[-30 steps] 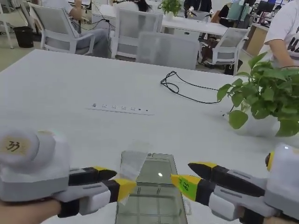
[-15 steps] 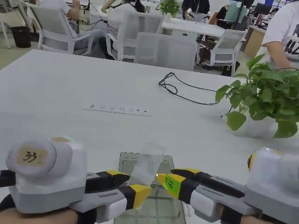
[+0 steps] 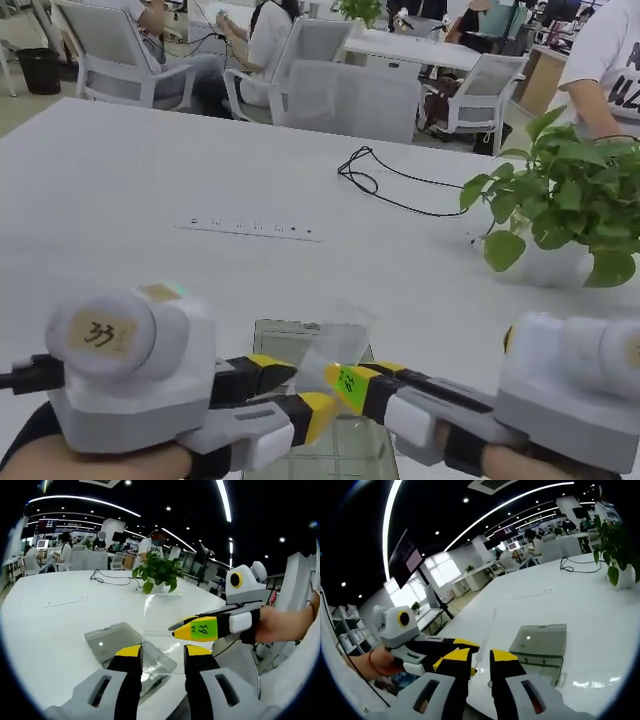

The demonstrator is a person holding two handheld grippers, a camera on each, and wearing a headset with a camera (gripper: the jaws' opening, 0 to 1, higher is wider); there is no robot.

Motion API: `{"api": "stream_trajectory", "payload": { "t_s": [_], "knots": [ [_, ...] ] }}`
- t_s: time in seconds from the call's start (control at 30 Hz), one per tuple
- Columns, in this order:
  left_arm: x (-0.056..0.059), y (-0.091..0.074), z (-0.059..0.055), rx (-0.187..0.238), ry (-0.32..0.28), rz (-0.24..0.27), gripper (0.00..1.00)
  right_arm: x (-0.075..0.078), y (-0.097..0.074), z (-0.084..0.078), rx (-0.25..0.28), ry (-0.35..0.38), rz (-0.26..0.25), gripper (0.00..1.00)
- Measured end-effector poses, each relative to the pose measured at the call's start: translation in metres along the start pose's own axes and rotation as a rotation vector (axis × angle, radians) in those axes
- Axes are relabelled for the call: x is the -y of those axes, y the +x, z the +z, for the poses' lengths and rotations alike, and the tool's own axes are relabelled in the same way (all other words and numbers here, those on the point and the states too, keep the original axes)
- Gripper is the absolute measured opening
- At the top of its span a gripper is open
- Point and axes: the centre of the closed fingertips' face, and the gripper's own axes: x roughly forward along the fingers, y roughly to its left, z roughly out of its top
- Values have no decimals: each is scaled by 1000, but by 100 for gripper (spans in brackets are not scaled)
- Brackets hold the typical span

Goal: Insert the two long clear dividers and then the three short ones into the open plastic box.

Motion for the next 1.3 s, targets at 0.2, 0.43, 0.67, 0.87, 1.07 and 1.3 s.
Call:
{"api": "stream_trajectory", "payload": {
  "t_s": [0.2,0.43,0.67,0.87,1.07,1.3],
  "knots": [
    [-1,1,0,0,8,5,30,-2,2,-4,-2,68,-7,7],
    [-4,1,2,19,-36,-3,26,2,2,-3,-3,72,-28,7],
    [0,2,0,18,-30,-14,32,3,4,-4,-14,75,-29,7],
    [2,2,-2,16,-36,-36,36,3,6,-4,-24,70,-30,7],
    [0,-1,-7,4,-27,-72,37,6,5,0,-29,78,-36,7],
    [-10,-12,-14,4,8,-86,46,24,2,5,-55,56,-76,7]
  ]
}}
